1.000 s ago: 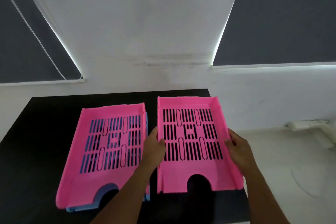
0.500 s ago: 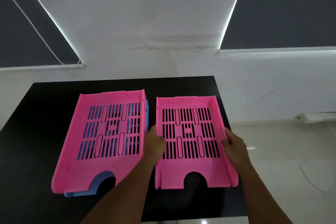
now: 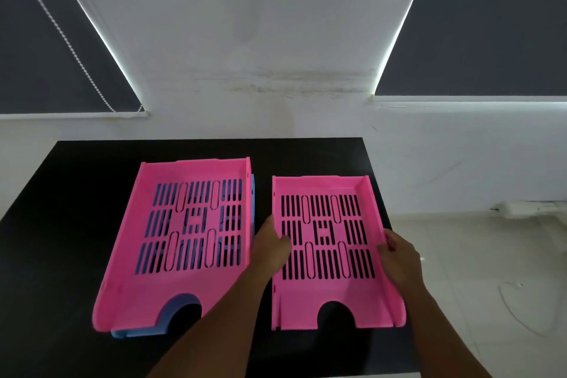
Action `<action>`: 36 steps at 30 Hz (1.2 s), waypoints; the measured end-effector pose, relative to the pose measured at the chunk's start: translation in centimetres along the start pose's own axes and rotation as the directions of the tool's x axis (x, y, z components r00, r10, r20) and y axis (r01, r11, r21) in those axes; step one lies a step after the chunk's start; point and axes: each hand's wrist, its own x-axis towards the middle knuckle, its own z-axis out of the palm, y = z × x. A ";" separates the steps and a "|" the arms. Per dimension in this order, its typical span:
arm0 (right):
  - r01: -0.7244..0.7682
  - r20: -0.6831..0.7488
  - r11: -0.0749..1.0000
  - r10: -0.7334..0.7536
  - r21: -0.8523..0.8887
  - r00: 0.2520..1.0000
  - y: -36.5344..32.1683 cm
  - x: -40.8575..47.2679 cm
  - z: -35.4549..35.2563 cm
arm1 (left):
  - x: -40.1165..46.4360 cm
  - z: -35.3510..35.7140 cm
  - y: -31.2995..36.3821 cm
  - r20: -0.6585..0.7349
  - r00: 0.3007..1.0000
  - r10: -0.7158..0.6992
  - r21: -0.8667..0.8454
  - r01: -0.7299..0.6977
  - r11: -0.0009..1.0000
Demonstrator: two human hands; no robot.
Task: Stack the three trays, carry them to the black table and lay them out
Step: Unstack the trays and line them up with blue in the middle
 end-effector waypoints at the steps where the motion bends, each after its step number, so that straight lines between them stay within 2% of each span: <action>1: -0.006 -0.044 1.000 0.006 0.011 0.999 -0.8 -0.2 0.0 | 0.1 -0.2 0.5 -0.004 1.000 0.025 -0.009 -0.025 1.000; 6: 0.018 -0.230 0.991 0.014 0.135 0.973 -6.5 -1.5 0.4 | 0.1 -2.8 2.9 -0.005 0.987 0.161 -0.005 -0.161 0.987; 8: 0.026 -0.244 0.980 0.023 0.198 0.970 -9.1 -1.9 1.4 | -0.3 -4.9 3.9 -0.041 0.974 0.222 0.008 -0.222 0.975; 10: 0.058 -0.192 0.974 -0.016 0.218 0.981 -11.4 -2.6 3.1 | -0.6 -7.4 4.3 -0.120 0.955 0.270 0.047 -0.266 0.963; 14: 0.196 -0.056 0.966 -0.189 0.166 0.980 -15.7 -4.9 8.3 | -0.9 -13.2 2.3 -0.261 0.908 0.327 0.109 -0.309 0.945; 17: 0.267 0.076 0.944 -0.286 0.196 0.955 -18.7 -7.7 12.3 | -1.2 -17.9 -0.9 -0.404 0.865 0.298 0.146 -0.261 0.954; 20: 0.229 0.170 0.942 -0.274 0.245 0.947 -20.0 -9.8 15.3 | -2.3 -22.3 -4.4 -0.471 0.853 0.224 0.162 -0.166 0.973; 22: 0.173 0.158 0.955 -0.215 0.243 0.964 -19.9 -10.5 16.6 | -2.8 -24.8 -7.1 -0.452 0.889 0.071 0.121 -0.018 0.992; 24: 0.114 0.144 0.966 -0.150 0.233 0.978 -19.5 -10.8 17.7 | -3.0 -26.6 -9.3 -0.338 0.933 -0.125 0.021 0.141 0.990; 25: 0.090 0.131 0.971 -0.121 0.223 0.984 -19.5 -10.9 18.1 | -3.1 -27.3 -10.1 -0.254 0.954 -0.162 -0.004 0.166 0.986; 27: 0.081 0.103 0.980 -0.101 0.184 0.990 -19.3 -10.8 18.5 | -3.2 -27.5 -10.7 -0.146 0.981 -0.125 0.012 0.128 0.992; 31: 0.100 0.053 0.989 -0.107 0.113 0.993 -20.5 -10.7 19.3 | -2.8 -28.0 -11.3 -0.176 0.983 -0.052 -0.035 0.046 0.998; 36: 0.136 0.012 0.977 -0.140 0.164 0.990 -24.3 -11.4 21.0 | -2.2 -32.6 -10.8 -0.220 0.975 0.008 -0.065 -0.023 0.998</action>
